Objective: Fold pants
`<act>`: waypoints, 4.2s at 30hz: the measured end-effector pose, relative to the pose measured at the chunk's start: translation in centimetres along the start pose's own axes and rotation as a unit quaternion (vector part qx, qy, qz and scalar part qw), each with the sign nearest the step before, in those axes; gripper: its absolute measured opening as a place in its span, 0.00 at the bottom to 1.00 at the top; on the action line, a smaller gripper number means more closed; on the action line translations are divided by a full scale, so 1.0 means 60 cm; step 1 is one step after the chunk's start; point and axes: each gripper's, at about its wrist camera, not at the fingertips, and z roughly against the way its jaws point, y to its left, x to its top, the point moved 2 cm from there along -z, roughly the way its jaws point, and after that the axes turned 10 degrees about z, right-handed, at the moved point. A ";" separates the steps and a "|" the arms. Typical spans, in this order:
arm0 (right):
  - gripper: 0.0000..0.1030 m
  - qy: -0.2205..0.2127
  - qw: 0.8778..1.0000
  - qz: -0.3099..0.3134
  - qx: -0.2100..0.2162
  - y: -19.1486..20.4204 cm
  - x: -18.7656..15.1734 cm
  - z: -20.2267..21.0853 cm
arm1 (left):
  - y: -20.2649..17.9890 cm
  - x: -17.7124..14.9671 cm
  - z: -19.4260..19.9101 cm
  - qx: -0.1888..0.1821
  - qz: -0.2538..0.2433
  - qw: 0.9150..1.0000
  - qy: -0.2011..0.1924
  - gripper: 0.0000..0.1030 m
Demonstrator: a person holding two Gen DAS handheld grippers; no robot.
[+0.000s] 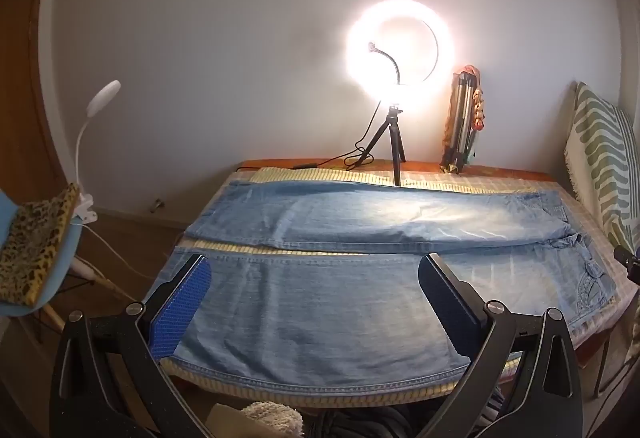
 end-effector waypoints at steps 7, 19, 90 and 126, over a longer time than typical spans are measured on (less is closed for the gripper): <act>1.00 0.001 1.000 -0.001 0.002 0.000 -0.003 -0.004 | 0.001 0.003 -0.001 0.000 0.001 1.000 0.002 1.00; 1.00 0.001 1.000 -0.001 0.007 0.001 -0.008 -0.008 | -0.002 -0.001 -0.003 0.003 0.001 1.000 0.004 1.00; 1.00 -0.032 0.965 0.172 0.197 0.120 0.206 -0.241 | 0.070 0.030 -0.168 0.045 0.025 0.996 0.079 1.00; 0.51 0.151 0.878 0.317 0.325 0.414 0.232 -0.756 | 0.092 0.046 -0.507 0.030 0.059 0.980 0.189 0.74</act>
